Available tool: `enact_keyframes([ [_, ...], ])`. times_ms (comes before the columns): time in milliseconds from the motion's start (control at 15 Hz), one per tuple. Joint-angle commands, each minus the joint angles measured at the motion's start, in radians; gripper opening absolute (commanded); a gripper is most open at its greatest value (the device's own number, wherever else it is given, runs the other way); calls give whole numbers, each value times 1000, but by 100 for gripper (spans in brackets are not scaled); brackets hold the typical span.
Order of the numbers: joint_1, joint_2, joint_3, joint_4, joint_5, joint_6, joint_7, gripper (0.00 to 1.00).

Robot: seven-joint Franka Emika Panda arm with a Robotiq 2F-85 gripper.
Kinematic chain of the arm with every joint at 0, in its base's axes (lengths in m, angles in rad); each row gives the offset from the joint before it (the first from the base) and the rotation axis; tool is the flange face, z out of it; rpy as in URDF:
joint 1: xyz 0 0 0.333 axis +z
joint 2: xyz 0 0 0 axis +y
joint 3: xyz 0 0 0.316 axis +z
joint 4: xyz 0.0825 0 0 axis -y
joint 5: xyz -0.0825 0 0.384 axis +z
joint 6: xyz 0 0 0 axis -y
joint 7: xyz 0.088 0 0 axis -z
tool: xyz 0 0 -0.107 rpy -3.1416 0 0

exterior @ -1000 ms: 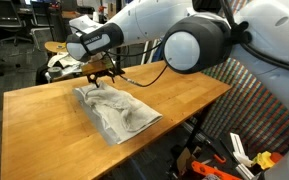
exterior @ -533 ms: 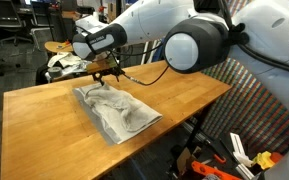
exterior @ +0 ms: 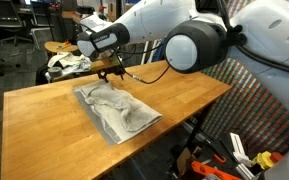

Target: Fold the cloth

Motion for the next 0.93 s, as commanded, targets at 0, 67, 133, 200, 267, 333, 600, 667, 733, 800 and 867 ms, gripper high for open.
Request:
enact_keyframes([
  [0, -16, 34, -14, 89, 28, -49, 23, 100],
  [67, -21, 35, -14, 96, 33, -55, 27, 100],
  [133, -29, 32, -4, 96, 29, -55, 35, 100],
  [200, -33, 35, -4, 103, 32, -60, 38, 100],
  [267, -33, 42, -9, 121, 44, -73, 37, 100],
  [333, -37, 44, -8, 129, 47, -85, 39, 100],
  [600, -65, 36, 25, 149, 67, -111, 19, 100],
  [667, -74, 29, 34, 150, 80, -109, 14, 100],
  [733, -87, 14, 49, 145, 101, -100, 3, 100],
  [800, -100, -5, 63, 133, 122, -79, -11, 100],
  [867, -107, -22, 70, 123, 133, -61, -14, 100],
])
